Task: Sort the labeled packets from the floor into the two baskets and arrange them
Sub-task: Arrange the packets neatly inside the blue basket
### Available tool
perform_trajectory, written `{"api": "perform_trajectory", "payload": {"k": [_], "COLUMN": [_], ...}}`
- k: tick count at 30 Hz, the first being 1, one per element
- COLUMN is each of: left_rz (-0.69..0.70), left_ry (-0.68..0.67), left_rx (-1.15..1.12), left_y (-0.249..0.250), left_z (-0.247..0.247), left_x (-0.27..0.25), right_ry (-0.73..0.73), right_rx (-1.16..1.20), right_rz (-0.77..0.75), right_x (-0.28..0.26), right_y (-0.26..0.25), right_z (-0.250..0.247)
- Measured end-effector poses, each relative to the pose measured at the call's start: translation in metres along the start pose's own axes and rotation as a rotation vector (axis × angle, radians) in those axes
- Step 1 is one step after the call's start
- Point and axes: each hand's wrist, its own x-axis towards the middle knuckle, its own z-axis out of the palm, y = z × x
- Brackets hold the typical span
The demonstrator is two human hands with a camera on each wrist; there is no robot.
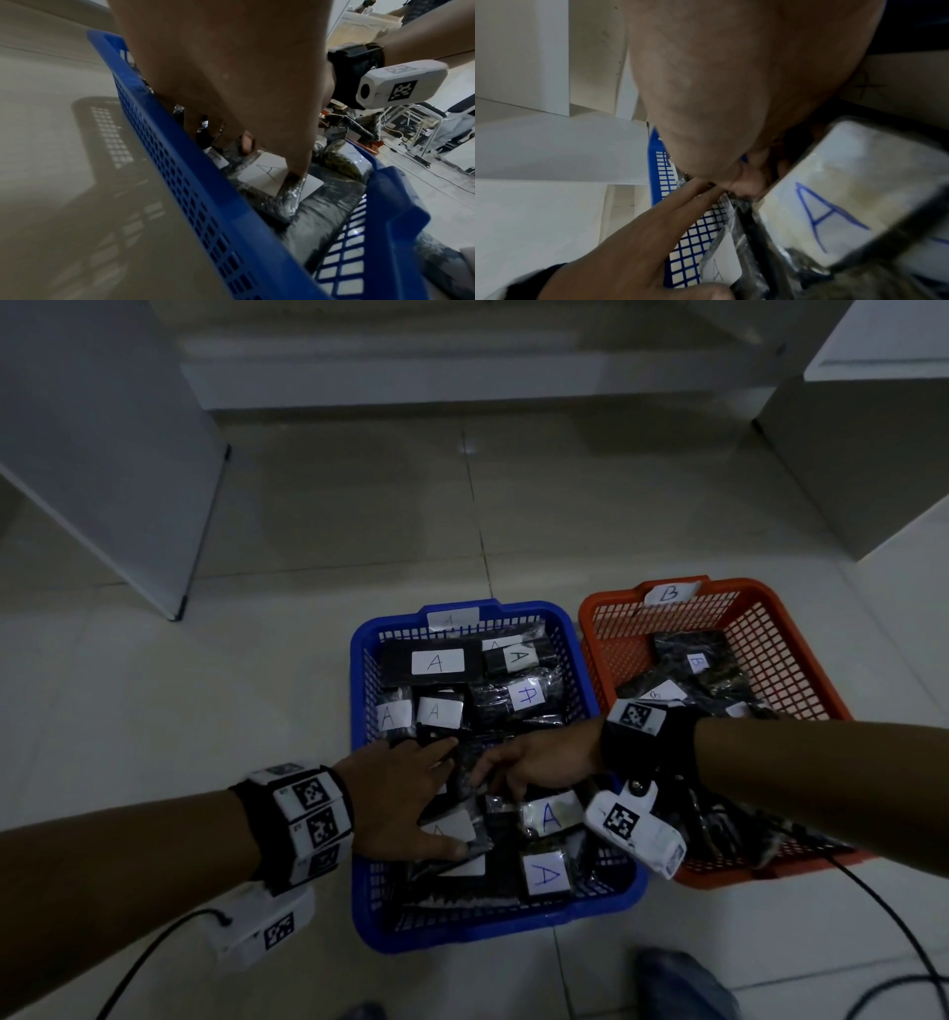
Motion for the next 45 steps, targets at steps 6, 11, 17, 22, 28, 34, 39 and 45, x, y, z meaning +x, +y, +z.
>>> {"api": "perform_trajectory", "payload": {"k": [6,11,17,22,28,34,39,45], "left_rz": [0.008,0.023,-0.008,-0.033,0.021,0.034,0.042,0.008], "left_ry": [-0.011,-0.005,-0.113,-0.158,-0.018,-0.016,0.026,-0.021], "left_rx": [-0.020,0.022,0.060,0.080,-0.014,-0.127,-0.233,-0.340], "left_y": [-0.003,-0.004,0.004,0.005,0.003,0.013,0.014,0.011], "left_z": [0.003,0.011,0.010,0.009,0.007,-0.002,-0.001,-0.001], "left_x": [-0.001,0.000,0.000,-0.001,-0.006,-0.016,-0.017,-0.017], "right_ry": [0.213,0.176,0.136,0.078,0.098,0.096,0.021,0.021], "right_rx": [0.132,-0.099,-0.162,-0.174,-0.069,-0.071,-0.119,0.077], "right_rz": [0.056,0.029,-0.006,-0.011,0.020,-0.013,0.000,-0.016], "right_x": [0.006,0.002,-0.008,-0.006,-0.010,-0.005,-0.001,-0.003], "right_y": [0.002,0.006,0.002,0.000,0.003,0.003,0.003,0.011], "right_z": [-0.004,0.000,-0.002,0.007,0.001,0.006,0.008,0.002]}}
